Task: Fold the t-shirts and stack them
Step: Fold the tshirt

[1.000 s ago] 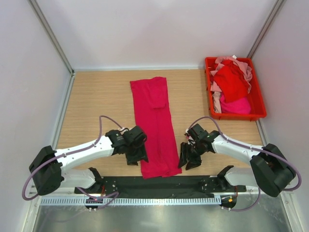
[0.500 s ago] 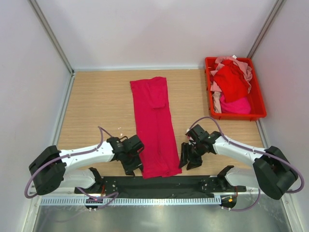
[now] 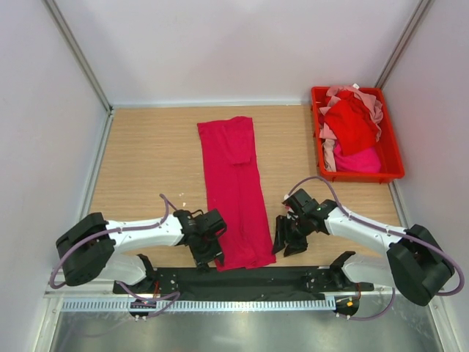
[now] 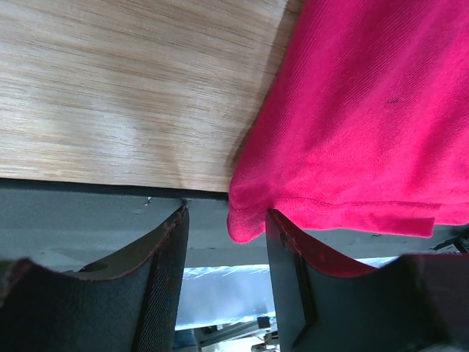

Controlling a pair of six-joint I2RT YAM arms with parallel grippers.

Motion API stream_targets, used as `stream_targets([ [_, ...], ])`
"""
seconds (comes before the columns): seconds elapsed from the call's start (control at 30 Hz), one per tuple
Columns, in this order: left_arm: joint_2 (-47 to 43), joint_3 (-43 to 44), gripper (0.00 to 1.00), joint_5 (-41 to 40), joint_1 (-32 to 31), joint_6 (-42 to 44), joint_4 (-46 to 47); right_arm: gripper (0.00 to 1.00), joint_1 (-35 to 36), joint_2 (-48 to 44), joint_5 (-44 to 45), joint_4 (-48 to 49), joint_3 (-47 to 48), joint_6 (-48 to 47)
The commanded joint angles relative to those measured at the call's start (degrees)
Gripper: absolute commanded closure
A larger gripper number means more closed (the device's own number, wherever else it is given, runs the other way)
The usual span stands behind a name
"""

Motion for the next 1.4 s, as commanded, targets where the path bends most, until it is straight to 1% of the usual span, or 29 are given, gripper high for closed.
stream_targets([
  [0.0, -0.33, 1.59, 0.53, 0.17, -0.31, -1.99, -0.02, 0.47, 0.25, -0.97, 0.26, 0.13, -0.8, 0.22],
  [0.2, -0.68, 1.41, 0.62, -0.97, -0.31, -1.9, 0.68, 0.47, 0.25, -0.62, -0.97, 0.57, -1.94, -0.56],
  [0.3, -0.68, 1.32, 0.71, -0.89, -0.31, -1.72, 1.3, 0.48, 0.34, 0.17, -1.49, 1.18, -2.56, -1.0],
  [0.4, -1.12, 0.89, 0.76, -0.89, -0.31, -1.81, 1.39, 0.47, 0.34, 0.79, -2.02, 2.94, -3.52, -0.39],
  [0.43, -1.38, 0.62, 0.8, -0.89, -0.31, -1.81, 1.39, 0.48, 0.34, 1.48, -2.37, 4.69, -3.79, 0.57],
  [0.5, -2.17, 0.18, 0.82, -1.15, -0.31, -2.42, 1.56, 0.48, 0.43, 2.37, -3.25, 6.19, -3.97, 1.28],
  [0.63, -3.58, -1.31, 0.9, -1.15, -0.31, -3.04, 1.91, 0.5, 0.43, 3.51, -3.52, 7.69, -3.88, 1.81],
  [0.8, -4.99, -2.63, 0.94, -1.24, -0.31, -3.57, 2.62, 0.51, 0.52, 4.56, -3.87, 9.18, -5.19, 2.34],
  [0.87, -5.34, -3.42, 0.97, -0.89, -0.31, -3.83, 3.14, 0.55, 0.52, 5.0, -3.87, 10.41, -6.07, 2.69],
  [0.9, -5.43, -3.69, 1.0, -0.89, -0.31, -3.92, 3.32, 0.6, 0.6, 5.53, -3.87, 11.11, -6.34, 3.3],
  [0.93, -5.78, -4.04, 1.0, -0.8, -0.31, -4.18, 3.41, 0.73, 0.6, 5.53, -3.96, 11.47, -6.69, 3.56],
  [1.03, -6.65, -5.79, 1.0, -0.45, -0.31, -4.8, 3.67, 0.99, 0.52, 3.7, -2.99, 11.04, -8.44, 5.4],
  [1.1, -8.32, -7.54, 1.0, -0.27, -0.31, -5.76, 3.93, 0.99, 0.6, 1.85, -2.55, 10.86, -10.37, 6.46],
  [1.13, -8.94, -8.16, 1.0, -0.27, -0.31, -6.29, 4.2, 0.99, 0.69, -0.33, -2.64, 11.38, -11.08, 8.03],
  [1.23, -11.49, -10.63, 1.0, -0.1, -0.4, -7.87, 6.04, 0.99, 0.69, -3.16, -3.34, 13.75, -13.72, 10.24],
  [1.37, -12.11, -11.07, 1.0, 0.08, -0.49, -7.61, 7.1, 0.99, 0.69, -4.57, -3.61, 14.37, -14.16, 12.26],
])
